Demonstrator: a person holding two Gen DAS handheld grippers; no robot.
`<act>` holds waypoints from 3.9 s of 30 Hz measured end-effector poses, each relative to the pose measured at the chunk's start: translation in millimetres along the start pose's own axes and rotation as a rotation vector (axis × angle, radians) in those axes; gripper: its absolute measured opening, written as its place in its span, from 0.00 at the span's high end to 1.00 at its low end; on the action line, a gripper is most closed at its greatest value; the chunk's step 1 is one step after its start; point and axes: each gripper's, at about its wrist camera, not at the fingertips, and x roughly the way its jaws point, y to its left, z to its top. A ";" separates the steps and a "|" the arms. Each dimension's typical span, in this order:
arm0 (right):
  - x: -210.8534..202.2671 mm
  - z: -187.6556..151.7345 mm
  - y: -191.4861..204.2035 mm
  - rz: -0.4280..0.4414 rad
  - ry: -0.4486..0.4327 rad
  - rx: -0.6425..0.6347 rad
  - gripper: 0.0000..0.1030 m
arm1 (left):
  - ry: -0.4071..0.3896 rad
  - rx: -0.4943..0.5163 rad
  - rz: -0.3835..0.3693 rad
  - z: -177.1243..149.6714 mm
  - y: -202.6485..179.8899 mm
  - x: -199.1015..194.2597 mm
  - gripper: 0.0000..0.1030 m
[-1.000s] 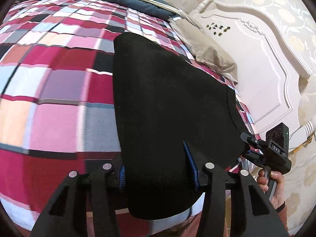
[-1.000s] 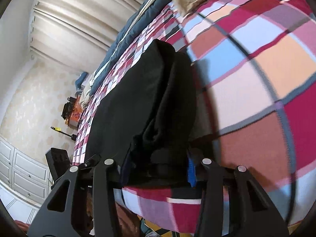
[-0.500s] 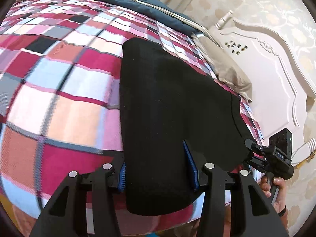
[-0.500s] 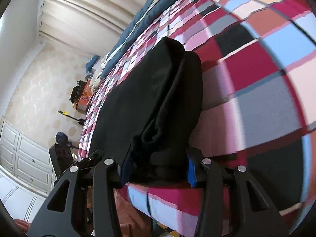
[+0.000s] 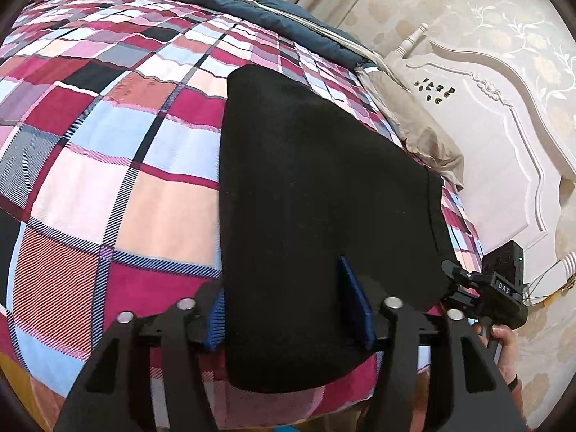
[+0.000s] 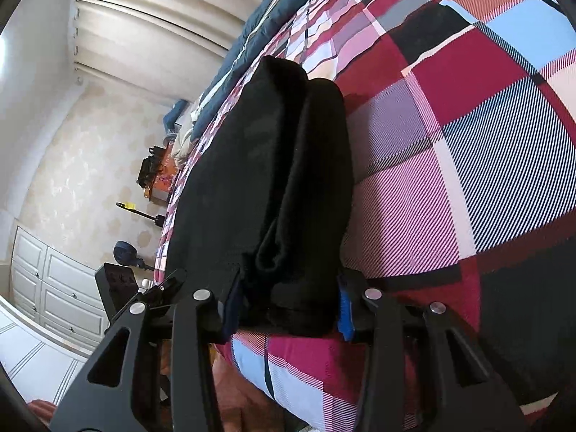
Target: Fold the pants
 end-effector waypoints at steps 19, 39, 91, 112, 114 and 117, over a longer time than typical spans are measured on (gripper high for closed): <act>8.8 73.5 0.8 0.016 -0.055 0.016 0.13 | -0.004 -0.019 -0.184 56.9 49.8 10.9 0.20; 68.4 103.0 -0.5 0.020 0.053 -0.059 0.57 | 0.059 0.051 -0.156 115.6 34.9 78.0 0.41; 194.9 210.2 10.8 0.114 -0.022 0.023 0.68 | -0.032 0.078 0.111 232.2 89.5 118.5 0.63; 142.7 170.0 13.1 0.140 -0.076 0.049 0.33 | -0.030 -0.012 0.076 191.0 93.2 67.7 0.28; 133.4 161.2 13.5 0.142 -0.075 0.054 0.30 | -0.035 -0.040 0.054 183.7 95.5 59.5 0.27; 120.7 146.6 16.4 0.139 -0.069 0.055 0.24 | -0.031 -0.111 -0.007 170.8 101.7 46.7 0.26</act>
